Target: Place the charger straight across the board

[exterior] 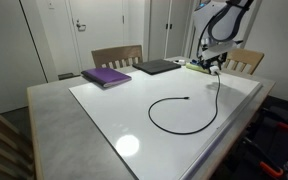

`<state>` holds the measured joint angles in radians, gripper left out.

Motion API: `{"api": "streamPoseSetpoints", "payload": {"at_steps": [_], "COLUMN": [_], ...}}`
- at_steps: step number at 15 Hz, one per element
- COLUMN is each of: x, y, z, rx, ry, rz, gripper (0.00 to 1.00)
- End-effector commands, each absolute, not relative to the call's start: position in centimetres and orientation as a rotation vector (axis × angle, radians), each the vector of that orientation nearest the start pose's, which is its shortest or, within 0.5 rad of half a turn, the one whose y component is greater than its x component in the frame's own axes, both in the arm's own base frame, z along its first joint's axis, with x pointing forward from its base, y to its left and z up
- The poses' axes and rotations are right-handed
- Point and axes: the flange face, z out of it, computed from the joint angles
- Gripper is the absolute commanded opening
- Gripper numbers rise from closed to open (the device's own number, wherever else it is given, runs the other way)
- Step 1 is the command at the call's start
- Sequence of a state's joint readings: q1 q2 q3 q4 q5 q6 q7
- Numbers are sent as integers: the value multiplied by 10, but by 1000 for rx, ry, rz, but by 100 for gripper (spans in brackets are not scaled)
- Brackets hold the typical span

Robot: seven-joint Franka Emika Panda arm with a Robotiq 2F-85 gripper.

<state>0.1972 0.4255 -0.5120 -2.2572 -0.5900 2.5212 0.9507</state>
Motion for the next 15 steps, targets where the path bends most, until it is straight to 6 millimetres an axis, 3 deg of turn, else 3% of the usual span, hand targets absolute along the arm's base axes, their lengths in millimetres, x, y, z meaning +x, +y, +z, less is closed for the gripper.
{"api": "streamPoseSetpoints", "payload": {"at_steps": [1,2,3,11,15], "x": [500,501,502,470,459], "y": [-168,-166,-164,-198,-207], "z": [186,186,186,169,164], "rx": [2441,2445,2448,2326,2262], "ry": [-925,-923,-920,-1356,-1492], "rz": [26,26,28,-99,-137], "gripper": [54,54,29,29,29]}}
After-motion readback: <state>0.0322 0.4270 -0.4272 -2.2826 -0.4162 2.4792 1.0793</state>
